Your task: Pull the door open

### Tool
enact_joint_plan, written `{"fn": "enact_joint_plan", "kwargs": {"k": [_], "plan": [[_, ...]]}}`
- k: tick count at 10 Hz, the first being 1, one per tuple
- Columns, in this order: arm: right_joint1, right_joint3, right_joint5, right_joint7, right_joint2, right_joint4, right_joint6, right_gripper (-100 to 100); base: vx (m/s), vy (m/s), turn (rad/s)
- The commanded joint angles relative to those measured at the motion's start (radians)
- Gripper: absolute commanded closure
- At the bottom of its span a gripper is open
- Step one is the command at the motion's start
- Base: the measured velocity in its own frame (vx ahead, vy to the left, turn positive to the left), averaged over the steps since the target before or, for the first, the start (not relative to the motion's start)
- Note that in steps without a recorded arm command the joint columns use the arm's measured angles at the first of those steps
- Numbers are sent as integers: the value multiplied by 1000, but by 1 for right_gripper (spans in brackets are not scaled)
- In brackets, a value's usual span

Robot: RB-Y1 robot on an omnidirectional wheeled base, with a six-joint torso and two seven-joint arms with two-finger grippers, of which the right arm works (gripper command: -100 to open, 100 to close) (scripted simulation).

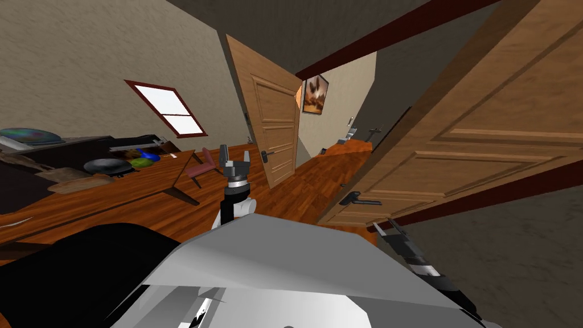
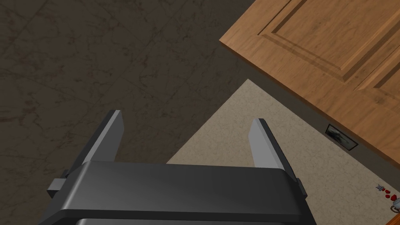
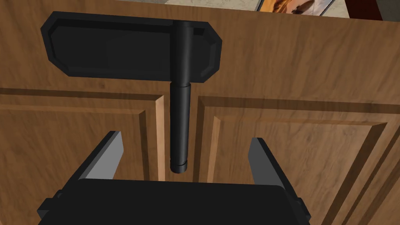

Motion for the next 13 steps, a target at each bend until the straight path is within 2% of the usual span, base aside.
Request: {"fn": "enact_joint_plan", "kwargs": {"k": [1, 2, 3, 4, 5, 10, 11, 12, 13], "plan": [[-9, -4, -4, -1, 0, -7, 25, -100, 229, -9, 76], [-21, -7, -7, -2, 2, -4, 42, -100, 240, -8, 108], [-24, -8, -8, -2, 3, -4, 47, -100, 203, 13, 96], [-27, -5, -5, -2, 3, 9, 32, -100, 89, 7, 21], [-27, -5, -5, -2, 3, 9, 32, 100, -4, -3, -13], [-27, -5, -5, -2, 3, 9, 32, 100, -18, -3, -1], [-19, 9, 10, -2, -4, 3, 5, 100, -119, -80, -7], [-17, 13, 16, -2, -6, 1, -4, 100, -180, -112, 16], [-11, 24, 27, -3, -11, -4, -26, 100, -166, -155, -7]]}}
